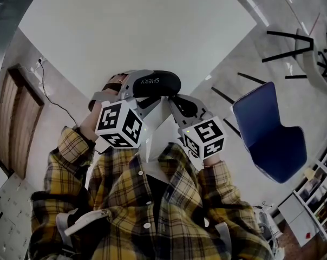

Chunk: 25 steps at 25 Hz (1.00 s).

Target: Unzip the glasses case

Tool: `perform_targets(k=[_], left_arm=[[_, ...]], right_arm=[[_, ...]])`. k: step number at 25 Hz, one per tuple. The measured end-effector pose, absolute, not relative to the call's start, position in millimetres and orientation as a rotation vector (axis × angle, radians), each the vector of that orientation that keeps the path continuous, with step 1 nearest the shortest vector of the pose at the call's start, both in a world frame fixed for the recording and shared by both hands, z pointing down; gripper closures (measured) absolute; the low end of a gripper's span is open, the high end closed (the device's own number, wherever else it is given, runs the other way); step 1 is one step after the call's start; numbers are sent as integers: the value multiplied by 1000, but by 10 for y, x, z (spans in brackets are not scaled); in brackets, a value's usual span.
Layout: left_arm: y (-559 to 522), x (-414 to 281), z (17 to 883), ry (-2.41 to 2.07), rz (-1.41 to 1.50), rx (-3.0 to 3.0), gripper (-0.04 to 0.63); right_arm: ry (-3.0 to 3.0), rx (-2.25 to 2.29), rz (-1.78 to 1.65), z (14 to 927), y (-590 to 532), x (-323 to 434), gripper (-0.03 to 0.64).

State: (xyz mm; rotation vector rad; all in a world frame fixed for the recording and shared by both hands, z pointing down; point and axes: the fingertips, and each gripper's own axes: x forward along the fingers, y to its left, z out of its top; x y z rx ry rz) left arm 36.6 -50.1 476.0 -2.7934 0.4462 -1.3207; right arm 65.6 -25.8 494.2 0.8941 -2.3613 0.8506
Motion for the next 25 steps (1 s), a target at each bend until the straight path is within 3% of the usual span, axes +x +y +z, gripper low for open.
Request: perform_targets(k=[25], left_arm=[[-476, 435, 4758, 414, -1251, -2732, 301]], right_arm=[[-2221, 839, 649, 4969, -272, 835, 618]])
